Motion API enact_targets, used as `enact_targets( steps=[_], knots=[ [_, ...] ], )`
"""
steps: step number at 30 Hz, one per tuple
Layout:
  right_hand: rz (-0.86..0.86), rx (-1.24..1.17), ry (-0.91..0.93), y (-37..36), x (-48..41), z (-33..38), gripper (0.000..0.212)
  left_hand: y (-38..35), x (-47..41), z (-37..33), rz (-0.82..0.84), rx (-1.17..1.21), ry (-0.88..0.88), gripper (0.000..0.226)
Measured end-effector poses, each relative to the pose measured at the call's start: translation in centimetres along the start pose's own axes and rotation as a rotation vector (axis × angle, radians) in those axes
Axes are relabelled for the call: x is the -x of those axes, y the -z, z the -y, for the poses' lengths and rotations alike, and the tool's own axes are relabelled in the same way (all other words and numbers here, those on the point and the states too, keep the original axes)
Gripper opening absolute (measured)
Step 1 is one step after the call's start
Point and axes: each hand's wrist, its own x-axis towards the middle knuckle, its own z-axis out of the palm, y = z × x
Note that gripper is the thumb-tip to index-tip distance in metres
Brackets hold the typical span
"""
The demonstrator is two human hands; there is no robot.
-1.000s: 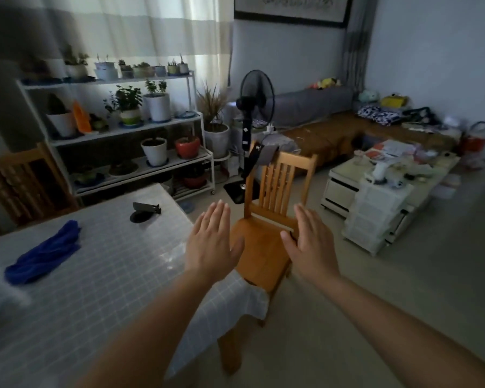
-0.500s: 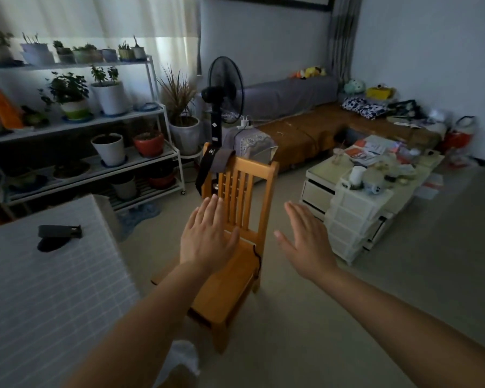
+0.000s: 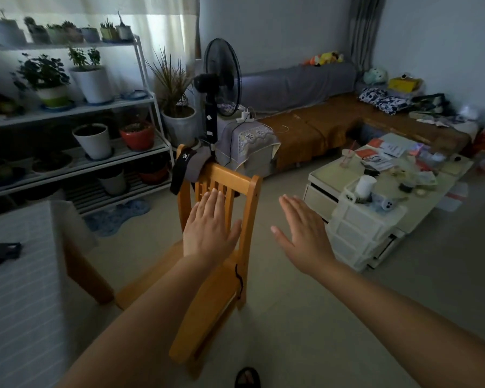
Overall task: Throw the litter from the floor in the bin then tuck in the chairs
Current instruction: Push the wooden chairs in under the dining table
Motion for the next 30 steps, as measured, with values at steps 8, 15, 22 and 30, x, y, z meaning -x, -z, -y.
enact_targets(
  steps=[8, 15, 22, 30],
  knots=[
    [0.056, 0.025, 0.104, -1.6, -14.1, -6.2, 0.075, -4.9, -14.3, 0.6, -0.012, 0.016, 0.053, 0.075],
    [0.056, -0.011, 0.190, -4.0, -25.8, -9.3, 0.073, -8.3, -24.1, 2.1, -0.028, -0.016, 0.134, 0.074],
    [0.118, -0.052, 0.375, -8.1, -35.9, -10.9, 0.070, -11.3, -30.1, 5.3, -0.057, -0.075, 0.336, 0.076],
    [0.223, -0.106, 0.731, -12.2, -48.3, -12.3, 0.068, -12.3, -35.2, 8.0, -0.135, -0.175, 0.703, 0.076]
  ],
)
